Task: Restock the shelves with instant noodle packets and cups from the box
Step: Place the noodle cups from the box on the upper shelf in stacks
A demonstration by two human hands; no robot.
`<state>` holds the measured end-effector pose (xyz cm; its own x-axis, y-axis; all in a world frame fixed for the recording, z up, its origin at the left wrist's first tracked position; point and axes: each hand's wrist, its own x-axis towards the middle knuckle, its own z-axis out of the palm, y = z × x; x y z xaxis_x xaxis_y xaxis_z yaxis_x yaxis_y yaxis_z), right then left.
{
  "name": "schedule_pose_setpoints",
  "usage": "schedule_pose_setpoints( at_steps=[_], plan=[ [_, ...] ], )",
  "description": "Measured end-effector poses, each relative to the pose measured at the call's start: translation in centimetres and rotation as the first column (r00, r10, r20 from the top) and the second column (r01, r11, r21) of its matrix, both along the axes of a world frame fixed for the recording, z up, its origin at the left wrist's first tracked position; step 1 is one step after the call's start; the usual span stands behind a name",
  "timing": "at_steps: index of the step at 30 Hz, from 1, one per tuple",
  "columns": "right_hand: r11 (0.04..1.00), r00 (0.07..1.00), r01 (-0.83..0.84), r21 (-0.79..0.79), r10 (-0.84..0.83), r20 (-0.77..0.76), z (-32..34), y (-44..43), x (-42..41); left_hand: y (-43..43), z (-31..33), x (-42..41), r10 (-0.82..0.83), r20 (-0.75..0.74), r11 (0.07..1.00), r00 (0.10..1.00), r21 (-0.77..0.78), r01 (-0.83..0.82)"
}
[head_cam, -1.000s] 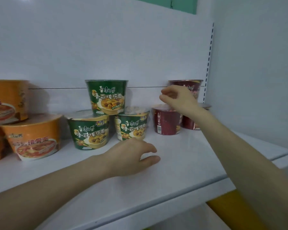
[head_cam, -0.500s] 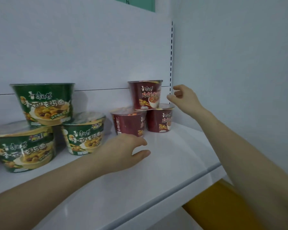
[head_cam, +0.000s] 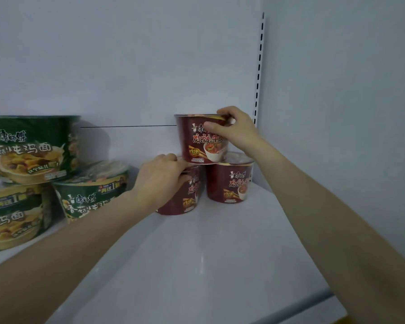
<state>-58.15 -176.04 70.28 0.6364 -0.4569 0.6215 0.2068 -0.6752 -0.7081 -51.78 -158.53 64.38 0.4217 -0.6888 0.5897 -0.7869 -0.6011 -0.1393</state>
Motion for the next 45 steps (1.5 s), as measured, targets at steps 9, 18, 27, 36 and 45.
schedule_pose_setpoints(
  at_steps=[9, 18, 27, 36, 45],
  plan=[
    [0.995, 0.984, -0.036, 0.089, 0.02, 0.177, 1.6, -1.0, -0.4, 2.4, 0.1, 1.3, -0.24, -0.237, 0.953, 0.941, -0.241, 0.183],
    [0.997, 0.988, -0.051, 0.062, 0.041, 0.152, 1.6, -0.8, 0.0, 1.5, -0.1, 1.1, -0.193, -0.206, 0.972, 0.959, -0.17, 0.16],
    [0.997, 0.989, -0.053, 0.054, 0.045, 0.143, 1.2, -1.0, 0.1, 2.1, -0.2, 2.0, -0.291, -0.289, 0.939, 0.912, -0.267, 0.215],
    [0.994, 0.987, -0.078, 0.081, 0.065, 0.148, 0.9, -0.8, 0.2, 2.4, -0.2, 2.5, -0.26, -0.304, 0.953, 0.917, -0.232, 0.193],
    [0.989, 0.979, -0.14, 0.054, 0.13, 0.156, 1.5, 0.6, -0.8, -1.4, 4.6, 0.6, -0.496, -0.518, 0.719, 0.697, -0.695, -0.004]
  ],
)
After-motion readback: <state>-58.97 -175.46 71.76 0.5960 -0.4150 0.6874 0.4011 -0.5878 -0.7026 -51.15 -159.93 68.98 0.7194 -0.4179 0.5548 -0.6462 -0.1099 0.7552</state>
